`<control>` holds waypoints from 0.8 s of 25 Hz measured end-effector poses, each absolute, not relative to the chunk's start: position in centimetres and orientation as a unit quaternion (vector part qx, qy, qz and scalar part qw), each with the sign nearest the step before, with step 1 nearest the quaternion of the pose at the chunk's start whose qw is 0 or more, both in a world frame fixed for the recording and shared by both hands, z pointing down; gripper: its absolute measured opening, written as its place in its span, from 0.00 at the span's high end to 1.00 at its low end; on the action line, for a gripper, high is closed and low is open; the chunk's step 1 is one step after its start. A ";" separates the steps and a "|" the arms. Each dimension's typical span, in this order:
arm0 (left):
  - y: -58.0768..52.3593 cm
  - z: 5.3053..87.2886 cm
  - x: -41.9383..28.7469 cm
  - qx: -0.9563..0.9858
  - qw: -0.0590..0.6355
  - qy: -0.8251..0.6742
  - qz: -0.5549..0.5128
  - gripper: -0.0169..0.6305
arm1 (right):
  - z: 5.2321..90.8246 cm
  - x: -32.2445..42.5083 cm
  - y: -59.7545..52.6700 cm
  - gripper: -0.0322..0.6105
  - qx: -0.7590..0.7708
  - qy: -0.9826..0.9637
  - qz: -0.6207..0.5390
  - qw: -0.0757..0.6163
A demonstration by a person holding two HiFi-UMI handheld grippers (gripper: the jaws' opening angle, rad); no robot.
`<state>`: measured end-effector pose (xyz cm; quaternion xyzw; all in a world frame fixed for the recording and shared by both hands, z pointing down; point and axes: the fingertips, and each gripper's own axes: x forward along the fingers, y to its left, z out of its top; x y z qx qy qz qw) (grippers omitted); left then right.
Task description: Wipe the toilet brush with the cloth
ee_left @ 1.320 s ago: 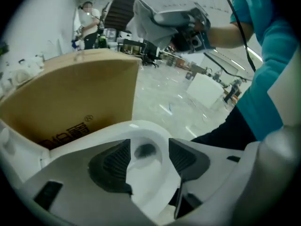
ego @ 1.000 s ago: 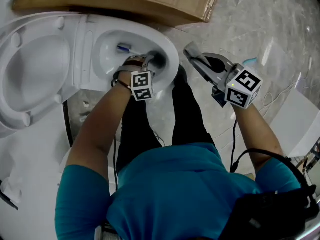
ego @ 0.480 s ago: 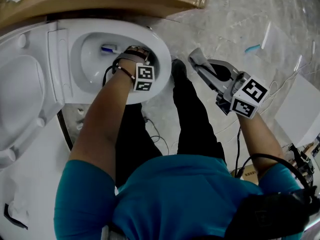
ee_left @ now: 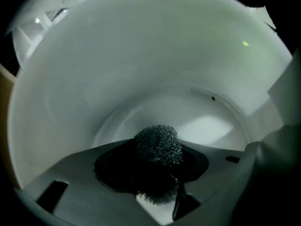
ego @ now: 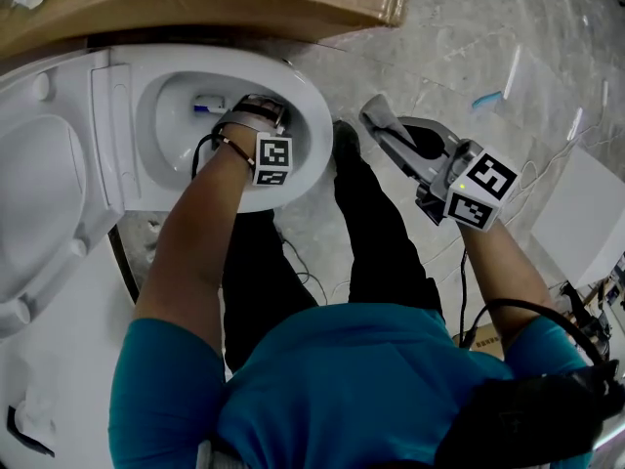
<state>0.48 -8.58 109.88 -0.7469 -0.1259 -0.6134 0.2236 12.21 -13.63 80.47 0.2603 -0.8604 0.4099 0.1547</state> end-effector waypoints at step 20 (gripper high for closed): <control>-20.2 77.5 -9.4 -0.835 -0.015 0.324 -0.445 0.70 | 64.7 7.3 -16.4 0.92 0.234 -0.896 0.348 0.145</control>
